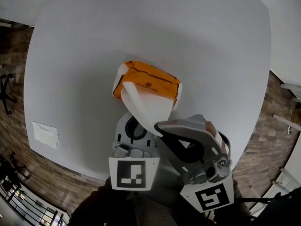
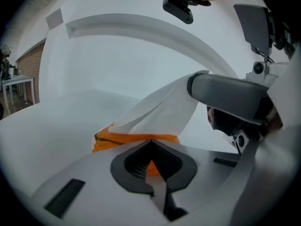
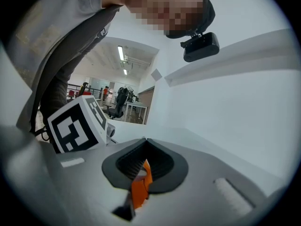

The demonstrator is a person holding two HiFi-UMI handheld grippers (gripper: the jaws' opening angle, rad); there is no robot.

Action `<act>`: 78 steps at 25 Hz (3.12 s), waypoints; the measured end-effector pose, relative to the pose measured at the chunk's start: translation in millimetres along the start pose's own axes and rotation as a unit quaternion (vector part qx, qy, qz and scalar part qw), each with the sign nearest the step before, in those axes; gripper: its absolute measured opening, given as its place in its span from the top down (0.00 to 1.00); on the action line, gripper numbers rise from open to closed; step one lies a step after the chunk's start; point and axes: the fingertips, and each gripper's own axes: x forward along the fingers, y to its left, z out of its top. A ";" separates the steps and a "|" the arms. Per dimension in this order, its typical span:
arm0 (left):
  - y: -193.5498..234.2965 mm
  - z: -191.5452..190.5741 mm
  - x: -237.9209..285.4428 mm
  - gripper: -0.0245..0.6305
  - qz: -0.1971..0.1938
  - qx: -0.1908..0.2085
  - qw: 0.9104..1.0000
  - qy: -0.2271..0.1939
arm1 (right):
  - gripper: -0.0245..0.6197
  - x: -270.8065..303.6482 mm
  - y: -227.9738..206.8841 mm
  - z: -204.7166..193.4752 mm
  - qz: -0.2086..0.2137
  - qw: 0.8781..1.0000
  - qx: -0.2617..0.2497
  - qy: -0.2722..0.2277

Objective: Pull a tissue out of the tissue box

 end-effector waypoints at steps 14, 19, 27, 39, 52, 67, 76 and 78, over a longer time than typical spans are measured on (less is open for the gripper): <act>-6.2 11.3 8.5 0.96 0.002 0.003 1.000 -0.022 | 0.96 -10.2 1.3 24.0 0.007 0.999 -0.019 -0.036; -7.3 19.6 -15.3 0.96 0.016 0.009 0.999 -0.036 | 0.96 -18.2 19.4 44.9 0.023 0.998 -0.030 -0.058; -2.1 13.9 -60.7 0.96 0.052 0.004 0.997 -0.055 | 0.96 -28.7 55.1 67.0 0.051 0.993 -0.045 -0.095; 26.8 4.6 -128.2 0.96 0.100 -0.022 0.991 -0.085 | 0.96 -12.0 104.8 96.8 0.101 0.986 -0.052 -0.122; 87.7 21.7 -187.9 0.96 0.098 -0.033 0.987 -0.121 | 0.96 62.6 120.0 117.3 0.093 0.994 0.000 -0.059; 214.9 -2.3 -285.7 0.96 0.209 -0.073 0.966 -0.136 | 0.96 178.6 119.3 154.3 0.012 0.996 -0.035 -0.077; 240.1 -42.0 -306.4 0.96 0.238 -0.096 0.960 -0.114 | 0.96 210.9 195.9 57.2 0.053 0.995 -0.085 0.005; 245.2 -45.5 -309.6 0.96 0.242 -0.096 0.959 -0.114 | 0.96 215.7 208.5 35.5 0.067 0.994 -0.080 0.025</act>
